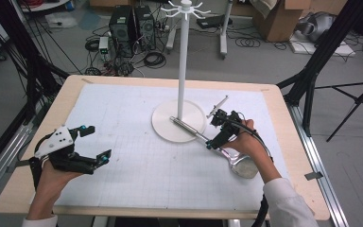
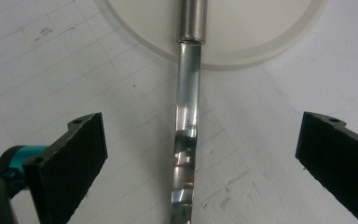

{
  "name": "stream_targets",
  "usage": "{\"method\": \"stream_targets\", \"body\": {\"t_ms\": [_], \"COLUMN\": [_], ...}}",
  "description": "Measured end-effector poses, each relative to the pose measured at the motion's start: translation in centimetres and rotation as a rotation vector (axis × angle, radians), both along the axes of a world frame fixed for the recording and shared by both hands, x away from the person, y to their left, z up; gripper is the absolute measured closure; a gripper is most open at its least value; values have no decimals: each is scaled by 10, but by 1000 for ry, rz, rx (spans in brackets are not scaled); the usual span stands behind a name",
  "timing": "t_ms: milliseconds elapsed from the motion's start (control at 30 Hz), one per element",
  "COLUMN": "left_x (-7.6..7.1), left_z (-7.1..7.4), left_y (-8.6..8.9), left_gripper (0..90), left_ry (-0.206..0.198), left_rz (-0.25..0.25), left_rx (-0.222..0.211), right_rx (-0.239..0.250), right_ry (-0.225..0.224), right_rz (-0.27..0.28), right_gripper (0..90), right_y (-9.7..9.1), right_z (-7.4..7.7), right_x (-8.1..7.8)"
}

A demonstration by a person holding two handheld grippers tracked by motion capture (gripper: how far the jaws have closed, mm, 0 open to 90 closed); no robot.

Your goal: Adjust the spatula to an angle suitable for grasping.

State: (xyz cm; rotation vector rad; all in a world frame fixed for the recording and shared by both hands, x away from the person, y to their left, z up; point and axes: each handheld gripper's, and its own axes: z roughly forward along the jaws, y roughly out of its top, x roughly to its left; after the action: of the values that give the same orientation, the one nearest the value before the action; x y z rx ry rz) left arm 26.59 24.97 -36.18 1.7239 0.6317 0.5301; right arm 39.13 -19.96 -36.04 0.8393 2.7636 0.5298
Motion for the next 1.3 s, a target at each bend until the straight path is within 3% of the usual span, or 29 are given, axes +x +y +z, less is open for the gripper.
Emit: {"method": "stream_targets", "body": {"t_ms": [133, 333, 400, 533, 600, 667, 733, 833, 1133, 1300], "left_x": [0, 0, 0, 0, 0, 1, 1, 1, 1, 1], "left_z": [0, 0, 0, -1, -1, -1, -2, -2, -2, -2], "left_y": [2, 3, 3, 2, 1, 1, 1, 1, 1, 0], "left_gripper": [18, 17, 17, 17, 18, 18, 18, 17, 18, 18], "left_ry": [1, -1, 3, 3, 5, 6, 7, 8, 9, 11], "left_rz": [2, 3, 3, 2, 1, 0, -1, 0, 0, -3], "left_rx": [-3, -3, -6, -1, -1, 0, 0, -1, 2, 1], "right_rx": [9, -28, -35, -50, -44, -47, -31, -37, -50, -66], "right_ry": [33, 56, 61, 58, 62, 59, 85, 75, 135, 139], "right_rz": [2, 0, 1, -5, 3, -5, -40, -45, -23, -3], "right_gripper": [43, 63, 138, 157, 210, 244, 302, 362, 484, 539], "right_y": [6, 13, 14, 17, 20, 21, 21, 21, 18, 21], "right_z": [-6, -17, -19, -21, -24, -27, -28, -30, -36, -38], "right_x": [5, 13, 15, 16, 17, 18, 19, 21, 25, 25]}}
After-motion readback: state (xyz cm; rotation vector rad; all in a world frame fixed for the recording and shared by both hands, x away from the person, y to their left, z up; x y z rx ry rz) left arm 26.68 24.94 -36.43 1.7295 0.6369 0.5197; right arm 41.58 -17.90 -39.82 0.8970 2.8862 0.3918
